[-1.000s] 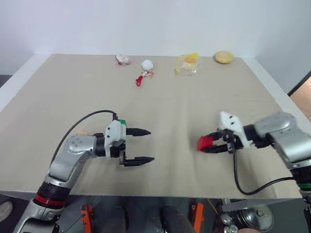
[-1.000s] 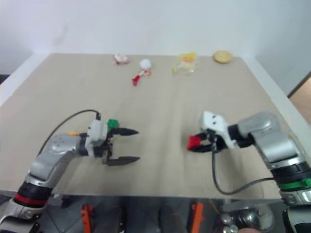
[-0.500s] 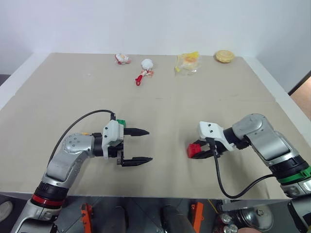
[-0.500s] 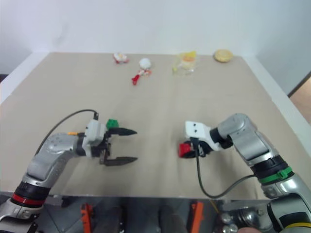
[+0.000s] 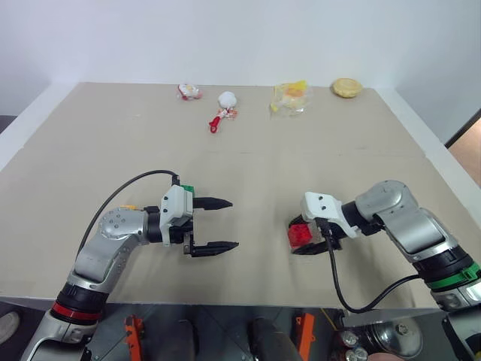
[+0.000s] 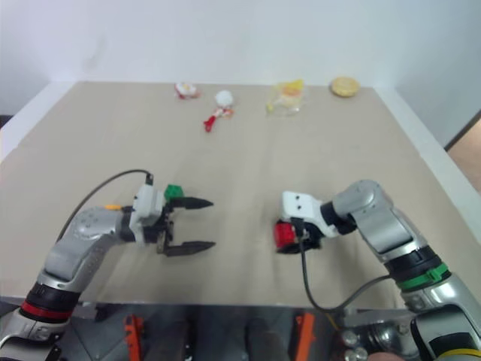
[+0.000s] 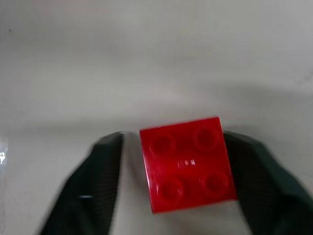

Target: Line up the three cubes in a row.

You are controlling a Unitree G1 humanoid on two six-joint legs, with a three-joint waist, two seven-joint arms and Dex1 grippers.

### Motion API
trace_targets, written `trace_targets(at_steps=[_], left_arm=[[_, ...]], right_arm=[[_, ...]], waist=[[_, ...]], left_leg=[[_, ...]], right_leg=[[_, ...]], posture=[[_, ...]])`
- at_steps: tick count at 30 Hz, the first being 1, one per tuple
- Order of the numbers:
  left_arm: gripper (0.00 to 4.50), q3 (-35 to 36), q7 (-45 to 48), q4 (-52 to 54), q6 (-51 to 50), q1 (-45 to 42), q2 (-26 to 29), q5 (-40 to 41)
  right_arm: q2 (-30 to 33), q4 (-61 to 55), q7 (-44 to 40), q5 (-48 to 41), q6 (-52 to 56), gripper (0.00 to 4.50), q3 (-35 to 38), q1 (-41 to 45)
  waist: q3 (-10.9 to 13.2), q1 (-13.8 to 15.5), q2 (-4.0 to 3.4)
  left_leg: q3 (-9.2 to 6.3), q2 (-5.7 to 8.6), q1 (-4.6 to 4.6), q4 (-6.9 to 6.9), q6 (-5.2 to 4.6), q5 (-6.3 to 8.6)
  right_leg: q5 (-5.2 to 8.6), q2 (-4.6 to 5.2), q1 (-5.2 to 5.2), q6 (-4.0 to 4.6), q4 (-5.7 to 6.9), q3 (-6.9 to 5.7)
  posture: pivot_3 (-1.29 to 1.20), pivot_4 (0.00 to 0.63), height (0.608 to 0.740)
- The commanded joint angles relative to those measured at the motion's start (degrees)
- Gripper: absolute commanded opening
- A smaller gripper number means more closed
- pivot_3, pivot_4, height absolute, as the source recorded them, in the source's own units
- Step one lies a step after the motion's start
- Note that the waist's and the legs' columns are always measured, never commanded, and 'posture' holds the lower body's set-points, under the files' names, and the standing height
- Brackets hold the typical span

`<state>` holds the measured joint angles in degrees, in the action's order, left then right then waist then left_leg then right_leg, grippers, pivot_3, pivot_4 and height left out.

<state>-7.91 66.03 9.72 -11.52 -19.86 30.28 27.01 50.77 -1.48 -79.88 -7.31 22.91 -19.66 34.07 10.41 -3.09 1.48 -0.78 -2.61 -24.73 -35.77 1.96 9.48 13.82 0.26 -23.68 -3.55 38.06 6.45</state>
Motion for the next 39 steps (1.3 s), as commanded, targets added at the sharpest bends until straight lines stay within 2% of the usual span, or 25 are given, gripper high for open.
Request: trace_targets(at_steps=[1,7,11,18,23,31,39], left_arm=[[4.5,1.62,-1.68,2.29,-0.5,-0.87,-0.24,0.78],[4.5,8.02,-7.44,-1.14,-4.91,-3.99,1.4,2.31],[4.5,13.35,-18.42,-3.82,-7.41,-5.18,1.78,-1.51],[4.5,16.24,-41.96,8.9,-19.49,1.78,-7.29,-3.55],[4.5,11.92,-52.96,15.14,-22.51,7.84,-13.89,-9.32],[4.5,6.28,-58.64,11.58,-19.83,7.89,-19.61,-15.92],[4.5,6.15,-60.2,3.11,-17.27,4.34,-22.46,-18.89]], right_arm=[[0.24,-4.15,-1.33,-5.03,2.0,4.45,5.01,1.21],[-2.16,-8.87,1.45,-17.84,11.78,4.45,15.02,4.61],[-7.69,-11.88,11.53,-19.92,14.58,4.45,18.78,5.06],[-10.43,-14.95,17.8,-19.81,17.0,4.45,17.47,2.88],[-12.02,-14.9,19.27,-19.62,16.82,4.45,15.94,3.2],[-13.74,-13.33,20.57,-19.47,16.48,4.45,15.0,4.89],[-13.76,-13.66,21.07,-19.77,17.31,4.45,15.23,4.84]], waist=[[0.0,0.0,0.0],[0.01,-0.02,0.02],[0.0,-0.12,0.04],[0.01,0.43,0.06],[-0.01,0.46,0.1],[0.0,0.42,0.11],[0.0,0.43,0.11]], left_leg=[[0.0,0.0,0.0,0.0,0.0,0.0],[-0.05,-0.02,0.01,-0.01,0.0,0.0],[-0.21,-0.07,0.06,-0.01,-0.01,0.0],[-0.28,0.03,-0.11,0.02,0.1,0.06],[-0.41,0.05,-0.27,-0.02,0.1,0.06],[-0.39,0.04,-0.2,-0.13,0.11,-0.06],[-0.4,0.04,-0.22,-0.16,0.1,-0.07]], right_leg=[[0.0,0.0,0.0,0.0,0.0,0.0],[-0.04,-0.05,0.01,0.01,0.01,0.0],[-0.03,-0.17,0.08,0.04,0.02,-0.07],[-0.01,-0.05,0.1,-0.34,-0.01,-0.07],[-0.06,-0.08,-0.03,-0.3,0.01,-0.16],[-0.17,-0.13,-0.01,-0.01,0.0,-0.14],[-0.18,-0.15,-0.01,0.0,0.0,-0.14]], posture=[[0.0,0.15,0.74],[0.0,0.15,0.74],[0.0,0.15,0.74],[0.0,0.15,0.74],[0.0,0.15,0.74],[0.0,0.15,0.74],[0.0,0.15,0.74]])
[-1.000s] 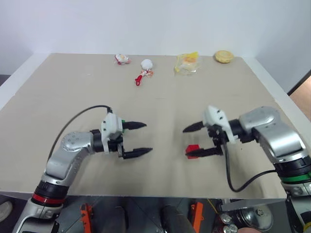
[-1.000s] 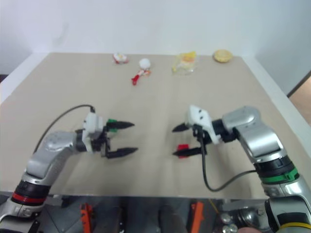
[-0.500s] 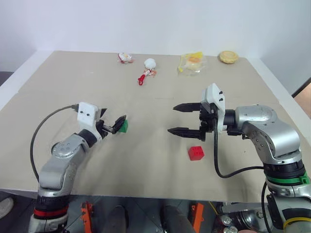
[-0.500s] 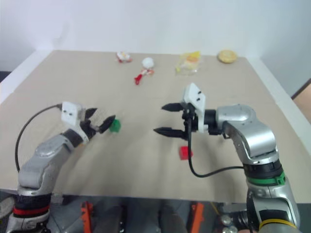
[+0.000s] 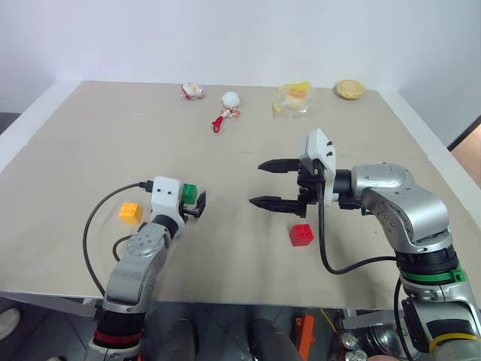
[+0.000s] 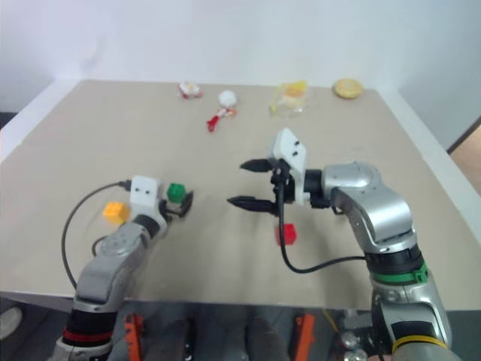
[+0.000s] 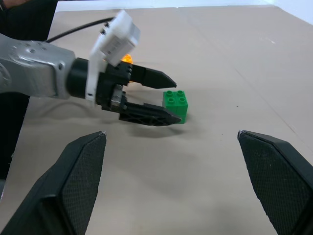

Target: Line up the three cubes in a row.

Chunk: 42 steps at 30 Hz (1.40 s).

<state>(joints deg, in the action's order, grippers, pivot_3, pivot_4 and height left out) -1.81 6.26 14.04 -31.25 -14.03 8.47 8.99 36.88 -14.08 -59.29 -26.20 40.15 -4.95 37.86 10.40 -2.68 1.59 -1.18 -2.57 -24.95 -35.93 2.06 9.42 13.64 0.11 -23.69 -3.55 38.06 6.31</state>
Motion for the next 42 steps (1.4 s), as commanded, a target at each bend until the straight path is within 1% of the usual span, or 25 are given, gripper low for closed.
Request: trace_targets(at_steps=[1,7,8,9,10,11,12,13,16,17,19,23,25,27,29,32,34,38,42], left_arm=[[4.5,-0.11,-0.5,-2.02,2.78,-1.91,-0.95,-1.18],[4.5,-0.64,-0.82,-4.59,4.29,-3.21,-2.13,-2.42],[4.1,-0.78,-0.98,-4.65,4.6,-3.24,-2.2,-2.81],[3.98,-0.8,-1.08,-4.69,4.72,-3.24,-2.39,-2.99],[3.71,-0.74,-1.13,-4.72,4.78,-3.23,-2.52,-3.09],[3.37,-0.59,-1.25,-4.77,4.85,-3.22,-2.73,-3.15],[2.93,-0.48,-1.34,-4.83,4.93,-3.22,-2.87,-3.24],[2.66,-0.48,-1.4,-4.89,4.99,-3.26,-2.97,-3.36],[1.55,-0.43,-1.57,-4.86,5.14,-3.32,-3.27,-3.62],[1.35,-0.3,-1.56,-4.8,5.74,-3.3,-3.39,-3.62],[1.36,-0.19,-1.4,-4.43,6.67,-3.29,-3.29,-3.73],[1.36,-2.25,9.23,-2.38,7.44,-3.69,-1.37,1.83],[1.36,-3.55,17.83,-0.58,7.98,-3.67,1.52,5.57],[1.36,-5.51,29.22,1.0,9.25,-3.78,6.58,9.3],[1.36,-7.12,38.38,0.68,10.51,-4.28,11.12,11.78],[1.36,-9.46,47.33,-1.97,12.11,-5.79,15.49,12.72],[1.36,-10.94,51.76,-4.43,13.63,-7.09,17.22,12.16],[1.36,-13.57,59.01,-11.64,16.76,-11.97,16.75,11.53],[1.36,-15.87,61.78,-20.02,21.1,-17.31,14.08,8.41]], right_arm=[[0.26,-1.07,0.45,-0.95,0.08,4.45,0.67,0.89],[0.35,-1.37,0.99,-1.34,0.34,4.45,1.02,0.66],[0.35,-1.36,1.08,-1.4,0.32,4.5,1.06,0.67],[0.36,-1.31,1.14,-1.47,0.28,4.5,1.13,0.7],[0.33,-1.28,1.2,-1.52,0.23,4.5,1.16,0.74],[0.18,-1.15,1.32,-1.59,0.1,4.5,1.27,0.83],[0.0,-1.0,1.44,-1.72,0.05,4.5,1.39,0.91],[-0.12,-0.83,1.45,-1.8,-0.09,4.5,1.46,0.91],[-0.67,-0.28,1.51,-2.23,-0.42,4.5,1.9,0.77],[-0.83,-0.14,1.56,-2.37,-0.5,4.5,2.04,0.72],[-0.92,0.03,1.57,-2.51,-0.67,4.5,2.15,0.62],[0.74,-0.4,0.2,-3.24,-0.97,4.5,3.06,-0.54],[2.26,-1.58,-1.15,-4.49,-0.5,4.5,3.92,-1.56],[4.87,-3.54,-3.47,-6.16,0.01,4.5,4.9,-3.7],[7.45,-5.2,-5.46,-6.86,-0.55,4.5,5.38,-6.2],[10.72,-7.41,-7.72,-7.73,-0.96,4.5,5.71,-9.76],[12.61,-8.81,-8.83,-7.86,-1.53,4.5,5.79,-12.07],[14.66,-10.14,-8.26,-8.05,-1.39,4.5,6.83,-15.02],[14.92,-12.11,-5.96,-8.69,-0.64,4.5,8.22,-16.51]], waist=[[0.0,0.01,0.0],[0.0,0.02,0.0],[0.0,0.02,0.0],[0.0,0.02,0.0],[0.0,0.01,0.0],[0.0,0.01,0.0],[0.0,0.01,0.0],[0.0,0.01,0.0],[0.0,0.01,0.0],[0.0,0.01,0.0],[0.0,0.01,0.0],[0.0,0.0,0.0],[0.0,0.06,0.0],[0.0,0.05,0.0],[0.0,0.02,-0.01],[0.0,-0.03,-0.01],[0.0,-0.03,-0.01],[0.0,-0.05,0.0],[0.0,-0.04,0.0]], left_leg=[[0.0,0.01,-0.02,0.01,0.0,0.0],[-0.01,0.01,-0.06,0.08,0.0,0.0],[-0.02,0.01,-0.06,0.09,0.0,0.0],[-0.02,0.01,-0.06,0.1,0.0,0.0],[-0.02,0.01,-0.06,0.1,0.0,0.0],[-0.02,0.01,-0.06,0.1,0.0,0.0],[-0.02,0.01,-0.06,0.1,0.0,0.0],[-0.02,0.01,-0.06,0.1,0.0,0.0],[-0.02,0.01,-0.06,0.1,0.0,0.0],[-0.02,0.01,-0.06,0.1,0.0,0.0],[-0.01,0.01,-0.07,0.1,0.0,0.0],[-0.01,0.01,-0.07,0.1,0.0,0.0],[-0.01,0.02,-0.1,0.11,0.0,0.0],[0.03,0.02,-0.15,0.14,0.01,0.01],[0.03,0.02,-0.14,0.22,0.01,0.01],[0.04,0.01,-0.11,0.3,0.01,0.01],[0.01,0.01,-0.11,0.3,0.01,0.01],[0.06,0.0,-0.11,0.21,0.01,0.01],[0.06,0.01,-0.14,0.08,0.0,0.01]], right_leg=[[-0.01,0.01,0.0,-0.07,0.0,0.0],[-0.06,0.01,-0.04,-0.25,0.0,0.0],[-0.06,0.0,-0.05,-0.25,0.0,0.0],[-0.06,0.0,-0.06,-0.25,0.0,0.0],[-0.06,0.0,-0.06,-0.25,-0.01,0.0],[-0.06,0.0,-0.07,-0.24,-0.01,0.0],[-0.06,0.0,-0.06,-0.24,0.0,0.0],[-0.06,0.0,-0.06,-0.24,0.0,0.0],[-0.06,0.0,-0.06,-0.25,-0.01,0.0],[-0.06,0.0,-0.06,-0.25,0.0,0.0],[-0.06,0.01,-0.06,-0.25,0.0,0.0],[-0.06,0.0,-0.08,-0.23,0.0,0.0],[-0.02,0.01,-0.08,-0.2,-0.01,-0.01],[0.08,0.03,-0.15,-0.06,0.0,0.01],[0.1,0.03,-0.18,-0.09,-0.01,0.02],[0.21,0.03,-0.21,0.06,0.0,0.01],[0.24,0.02,-0.2,0.1,0.0,-0.02],[0.2,0.04,-0.21,0.07,0.0,0.01],[0.14,0.04,-0.19,0.02,0.0,0.01]], posture=[[0.0,0.15,0.74],[0.0,0.15,0.74],[0.0,0.15,0.74],[0.0,0.15,0.74],[0.0,0.15,0.74],[0.0,0.15,0.74],[0.0,0.15,0.74],[0.0,0.15,0.74],[0.0,0.15,0.74],[0.0,0.15,0.74],[0.0,0.15,0.74],[0.0,0.15,0.74],[0.0,0.15,0.74],[0.0,0.15,0.74],[0.0,0.15,0.74],[0.0,0.15,0.74],[0.0,0.15,0.74],[0.0,0.15,0.74],[0.0,0.15,0.74]])
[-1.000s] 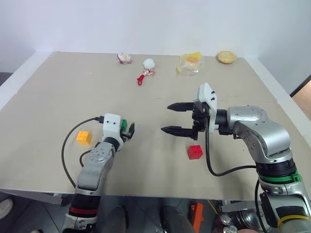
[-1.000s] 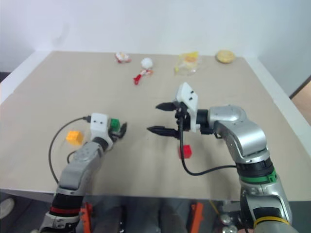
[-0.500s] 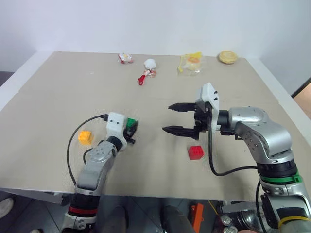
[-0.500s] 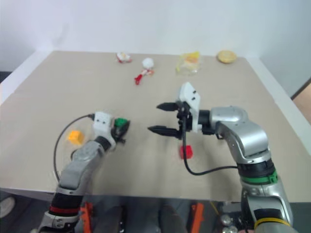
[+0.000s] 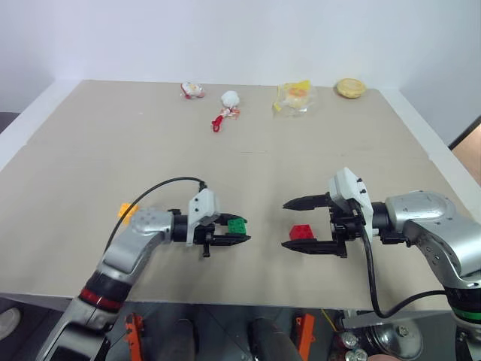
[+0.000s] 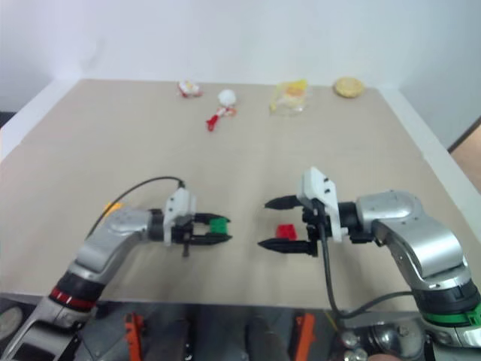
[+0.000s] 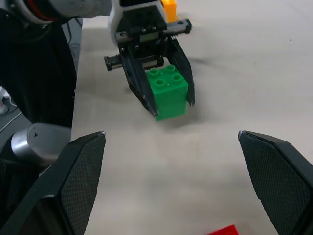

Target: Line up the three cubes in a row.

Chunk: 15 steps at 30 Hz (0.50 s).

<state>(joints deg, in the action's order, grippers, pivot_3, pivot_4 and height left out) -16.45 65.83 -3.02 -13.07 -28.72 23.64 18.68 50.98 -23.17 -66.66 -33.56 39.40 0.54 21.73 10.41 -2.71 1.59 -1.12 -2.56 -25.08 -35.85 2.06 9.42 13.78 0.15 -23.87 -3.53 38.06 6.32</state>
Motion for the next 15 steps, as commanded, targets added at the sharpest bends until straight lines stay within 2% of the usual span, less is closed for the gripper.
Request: trace_targets(at_steps=[1,15], left_arm=[[1.36,-1.58,2.61,-4.36,3.59,-3.53,-1.82,-1.7],[1.36,-4.17,4.36,-9.95,7.86,-4.48,-5.4,-6.36]], right_arm=[[0.9,-3.66,1.95,-1.61,0.37,4.5,3.19,-0.89],[2.77,-5.86,5.13,-3.33,1.54,4.5,6.16,-3.87]], waist=[[0.0,0.0,0.0],[0.0,-0.01,0.0]], left_leg=[[0.01,0.0,-0.01,0.0,0.0,0.0],[-0.03,-0.01,-0.02,0.14,-0.01,0.01]], right_leg=[[0.0,0.0,0.0,0.0,0.0,0.01],[0.07,-0.03,-0.04,0.01,0.0,0.02]], posture=[[0.0,0.15,0.74],[0.0,0.15,0.74]])
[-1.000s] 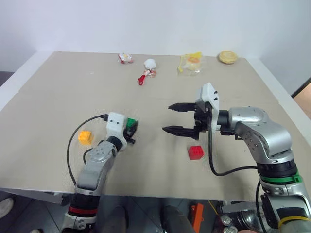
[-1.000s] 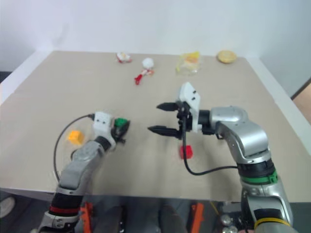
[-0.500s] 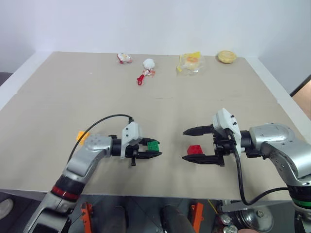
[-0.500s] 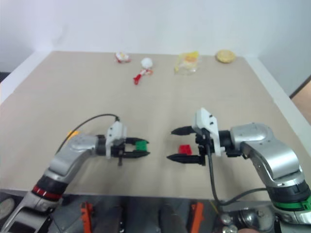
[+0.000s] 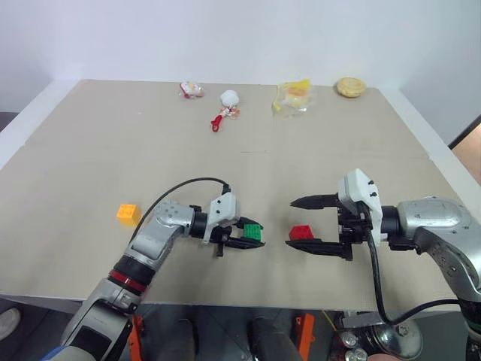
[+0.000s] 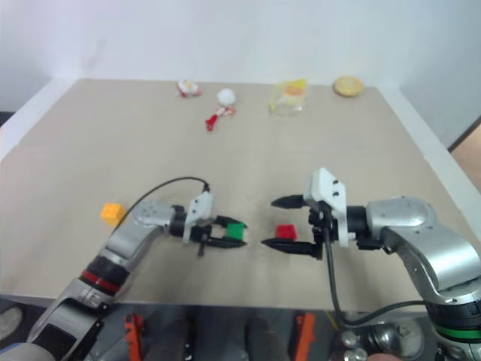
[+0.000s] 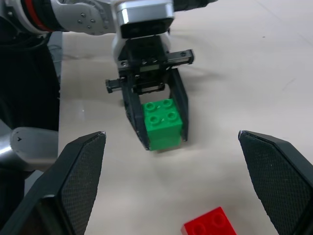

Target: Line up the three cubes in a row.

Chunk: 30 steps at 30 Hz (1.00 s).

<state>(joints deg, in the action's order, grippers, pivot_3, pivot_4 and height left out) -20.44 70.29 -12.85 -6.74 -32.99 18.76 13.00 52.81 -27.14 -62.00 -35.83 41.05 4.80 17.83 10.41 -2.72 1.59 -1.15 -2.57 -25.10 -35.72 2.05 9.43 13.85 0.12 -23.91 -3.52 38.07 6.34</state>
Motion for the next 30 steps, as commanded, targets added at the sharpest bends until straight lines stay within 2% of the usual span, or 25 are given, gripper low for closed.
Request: trace_targets(at_steps=[1,15,17,23,24,30], left_arm=[[1.36,-0.17,-0.03,-0.37,1.64,-0.23,-0.7,-0.87],[1.36,0.97,0.37,-1.96,-0.51,-0.49,-2.41,-0.78],[2.38,0.93,0.61,-1.98,-0.69,-0.53,-2.32,-0.76],[4.3,1.32,0.73,-1.88,-1.06,-0.76,-2.53,-0.31],[4.47,1.51,0.66,-1.82,-1.11,-0.84,-2.57,-0.14],[4.47,5.81,-1.34,2.1,-3.53,-1.19,-3.18,4.2]], right_arm=[[0.97,-1.88,0.58,-1.07,-0.05,4.5,1.89,0.16],[1.08,-2.77,2.66,-1.61,0.82,4.5,1.68,0.5],[1.11,-2.71,2.79,-1.63,0.83,4.5,1.61,0.54],[1.28,-2.21,2.47,-1.83,0.68,4.5,1.74,0.59],[1.34,-2.08,2.32,-1.84,0.61,4.5,1.8,0.58],[0.9,-1.24,2.08,-2.26,-0.23,4.5,2.57,1.42]], waist=[[0.0,0.0,0.0],[0.0,0.0,0.0],[0.0,0.0,0.0],[0.0,0.0,0.0],[0.0,0.0,0.0],[0.0,-0.01,0.0]], left_leg=[[0.0,0.0,0.0,-0.01,0.0,0.0],[0.0,0.0,0.0,-0.03,0.0,0.0],[-0.01,0.0,0.0,-0.03,0.0,0.0],[0.0,0.0,0.0,-0.03,0.0,0.0],[-0.01,0.0,0.0,-0.03,0.0,0.0],[-0.01,0.0,0.0,-0.03,0.0,0.0]], right_leg=[[-0.01,0.0,0.0,0.0,0.0,0.0],[-0.08,0.0,0.01,-0.14,0.0,0.0],[-0.08,0.0,0.02,-0.12,0.0,0.0],[-0.05,0.0,0.02,-0.07,0.0,0.0],[-0.06,0.0,0.02,-0.09,0.0,0.0],[-0.07,0.0,0.02,-0.11,0.0,0.0]], posture=[[0.0,0.15,0.74],[0.0,0.15,0.74],[0.0,0.15,0.74],[0.0,0.15,0.74],[0.0,0.15,0.74],[0.0,0.15,0.74]])
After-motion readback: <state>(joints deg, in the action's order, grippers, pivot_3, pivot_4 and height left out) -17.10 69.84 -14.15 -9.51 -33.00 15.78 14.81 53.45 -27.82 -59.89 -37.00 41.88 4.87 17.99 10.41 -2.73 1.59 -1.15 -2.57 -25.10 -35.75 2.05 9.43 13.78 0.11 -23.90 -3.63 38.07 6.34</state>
